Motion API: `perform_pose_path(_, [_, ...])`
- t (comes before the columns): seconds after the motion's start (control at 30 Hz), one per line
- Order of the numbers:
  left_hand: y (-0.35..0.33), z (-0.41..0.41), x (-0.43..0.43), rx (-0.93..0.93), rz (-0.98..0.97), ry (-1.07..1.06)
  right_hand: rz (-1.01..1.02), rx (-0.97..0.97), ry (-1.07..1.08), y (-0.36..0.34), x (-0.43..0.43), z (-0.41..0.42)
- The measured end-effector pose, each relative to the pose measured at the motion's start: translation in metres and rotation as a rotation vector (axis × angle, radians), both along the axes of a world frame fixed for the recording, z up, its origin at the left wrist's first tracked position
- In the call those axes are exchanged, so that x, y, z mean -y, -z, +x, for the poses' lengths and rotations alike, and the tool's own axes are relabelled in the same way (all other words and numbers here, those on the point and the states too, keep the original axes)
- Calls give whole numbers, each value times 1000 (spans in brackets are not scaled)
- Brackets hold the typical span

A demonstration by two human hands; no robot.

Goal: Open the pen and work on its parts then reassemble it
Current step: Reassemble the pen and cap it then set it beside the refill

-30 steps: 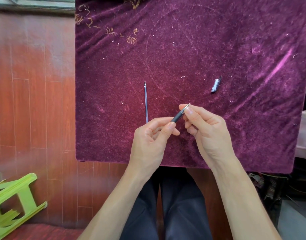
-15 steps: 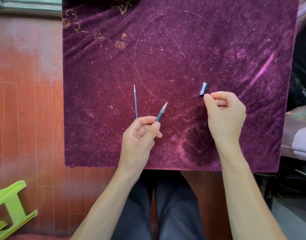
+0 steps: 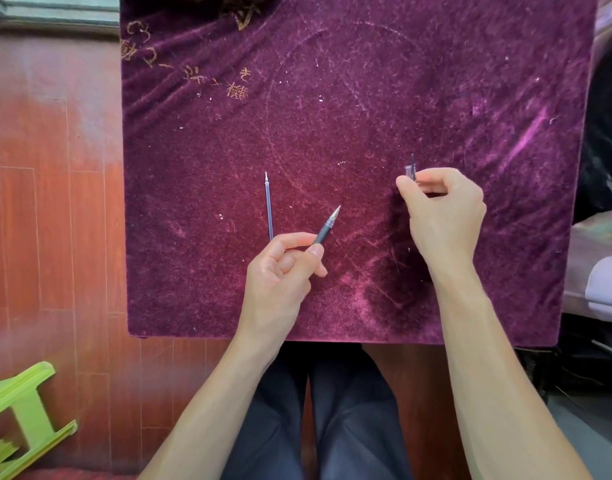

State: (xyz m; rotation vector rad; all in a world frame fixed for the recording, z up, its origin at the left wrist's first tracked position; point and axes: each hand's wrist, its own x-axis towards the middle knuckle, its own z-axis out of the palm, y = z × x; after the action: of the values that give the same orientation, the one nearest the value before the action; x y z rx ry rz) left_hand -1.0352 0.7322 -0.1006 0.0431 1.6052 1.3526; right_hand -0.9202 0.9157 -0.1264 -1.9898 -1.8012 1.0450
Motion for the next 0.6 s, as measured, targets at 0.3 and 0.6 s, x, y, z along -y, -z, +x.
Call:
perform_pose_path(0.3, [2, -5, 3, -29, 22, 71, -305, -495, -135, -35, 25, 27])
perform_pose_path(0.6, [6, -5, 9, -33, -5, 86, -392, -628, -127, -24, 42, 27])
